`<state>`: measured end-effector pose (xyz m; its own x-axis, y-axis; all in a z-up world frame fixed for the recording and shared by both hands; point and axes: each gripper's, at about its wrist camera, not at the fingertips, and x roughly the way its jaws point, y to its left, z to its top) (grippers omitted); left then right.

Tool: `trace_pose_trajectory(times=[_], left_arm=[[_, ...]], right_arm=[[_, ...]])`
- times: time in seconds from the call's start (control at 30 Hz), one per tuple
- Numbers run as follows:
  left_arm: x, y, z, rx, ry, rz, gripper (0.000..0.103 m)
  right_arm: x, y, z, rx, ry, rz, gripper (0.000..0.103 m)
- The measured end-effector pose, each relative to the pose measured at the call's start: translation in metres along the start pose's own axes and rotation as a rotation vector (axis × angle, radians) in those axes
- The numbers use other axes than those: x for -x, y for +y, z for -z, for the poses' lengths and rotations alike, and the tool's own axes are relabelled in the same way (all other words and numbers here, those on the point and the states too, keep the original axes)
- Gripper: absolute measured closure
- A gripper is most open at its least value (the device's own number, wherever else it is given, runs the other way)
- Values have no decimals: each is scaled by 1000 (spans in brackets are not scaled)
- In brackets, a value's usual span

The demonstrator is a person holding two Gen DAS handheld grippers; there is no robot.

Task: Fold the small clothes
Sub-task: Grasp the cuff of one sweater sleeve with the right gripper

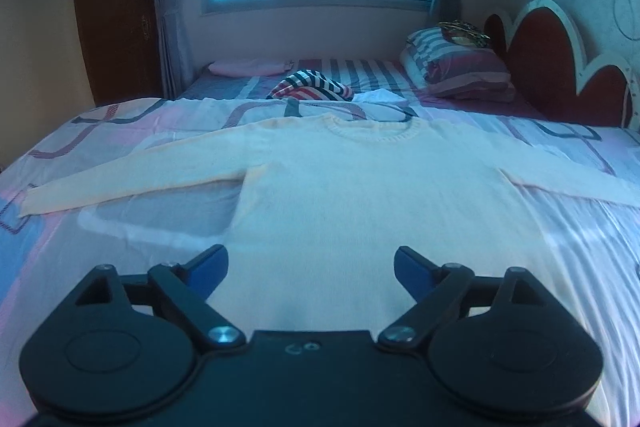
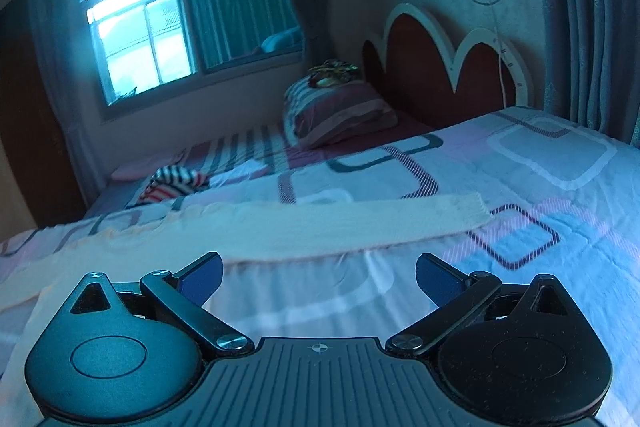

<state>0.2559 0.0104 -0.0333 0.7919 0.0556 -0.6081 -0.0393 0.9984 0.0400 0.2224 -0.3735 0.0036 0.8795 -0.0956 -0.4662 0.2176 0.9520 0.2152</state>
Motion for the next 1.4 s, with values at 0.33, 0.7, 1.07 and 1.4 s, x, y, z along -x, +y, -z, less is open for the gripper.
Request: trace_pose_trajectory(times=[0.33, 0.7, 1.07, 1.4], left_arm=[[-85, -20, -31, -3, 23, -13, 14], [-137, -32, -33, -52, 86, -17, 14], [-157, -19, -37, -64, 140, -6, 14], [-153, 15, -42, -80, 151, -9, 20]], right_arm=[[-102, -91, -17, -153, 31, 150, 73], [-156, -179, -8, -358, 80, 273, 72], [-184, -191, -14, -367, 125, 229, 101], [-203, -146, -40, -223, 103, 210, 101]])
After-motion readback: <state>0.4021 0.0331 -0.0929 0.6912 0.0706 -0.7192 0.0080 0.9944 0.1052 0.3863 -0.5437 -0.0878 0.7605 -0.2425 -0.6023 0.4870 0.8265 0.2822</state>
